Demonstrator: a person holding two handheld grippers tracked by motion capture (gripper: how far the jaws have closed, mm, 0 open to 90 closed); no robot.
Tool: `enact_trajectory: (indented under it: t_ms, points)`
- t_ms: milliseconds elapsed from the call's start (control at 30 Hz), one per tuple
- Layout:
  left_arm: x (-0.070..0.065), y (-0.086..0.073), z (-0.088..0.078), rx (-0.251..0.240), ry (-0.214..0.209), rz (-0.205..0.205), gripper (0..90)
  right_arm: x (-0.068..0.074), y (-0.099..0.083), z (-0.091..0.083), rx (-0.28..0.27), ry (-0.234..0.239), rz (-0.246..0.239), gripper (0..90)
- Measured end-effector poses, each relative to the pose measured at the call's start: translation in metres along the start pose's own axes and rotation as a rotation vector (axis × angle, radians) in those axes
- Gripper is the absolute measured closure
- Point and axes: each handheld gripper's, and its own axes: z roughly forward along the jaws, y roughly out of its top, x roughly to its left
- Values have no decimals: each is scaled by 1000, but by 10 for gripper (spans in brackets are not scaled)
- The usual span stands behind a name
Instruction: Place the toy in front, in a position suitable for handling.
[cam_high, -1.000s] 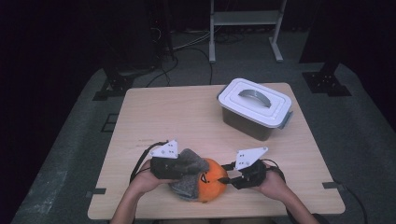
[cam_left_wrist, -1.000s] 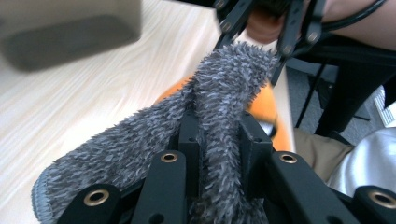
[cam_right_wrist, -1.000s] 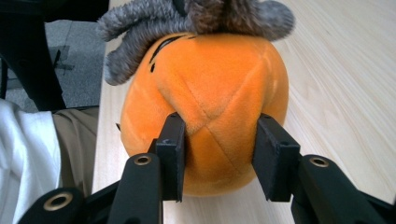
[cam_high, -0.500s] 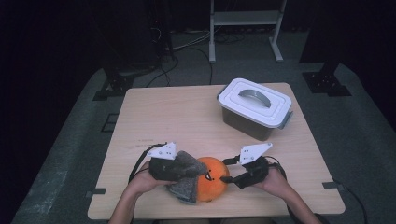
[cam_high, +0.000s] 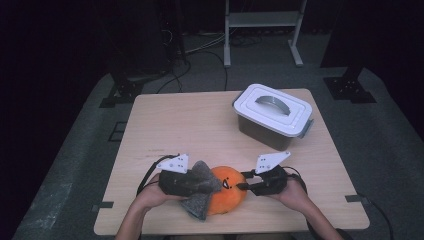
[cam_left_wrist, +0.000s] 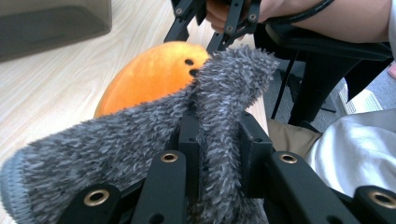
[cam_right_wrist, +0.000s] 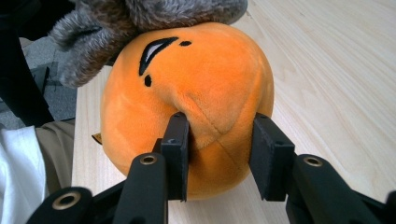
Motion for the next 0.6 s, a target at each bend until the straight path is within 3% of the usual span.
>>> enact_trajectory:
  t_ms: [100,133,167,200,233,367,467,533,567,600]
  points:
    - [2,-2,1,15,52,1,751,1,-1,-1,5,25,15,607]
    - [2,-2,1,15,52,1,751,1,-1,-1,5,25,15,607]
    - [3,-2,1,18,93,1,752,2,-1,-1,6,47,19,604]
    - [3,-2,1,18,93,1,752,2,-1,-1,6,47,19,604]
    - [4,-2,1,17,138,-4,751,6,0,-1,9,80,13,597]
    - [6,-3,4,16,169,-7,751,15,3,1,29,121,-35,551]
    - [5,-2,4,19,187,-5,752,15,7,-4,40,63,-80,420]
    - [6,-1,4,16,183,-3,751,15,9,-9,1,30,-114,374]
    - [5,-1,5,12,178,-5,751,15,12,-8,-18,26,-129,319]
    - [5,-1,5,10,175,-4,751,15,12,-8,-18,26,-129,319]
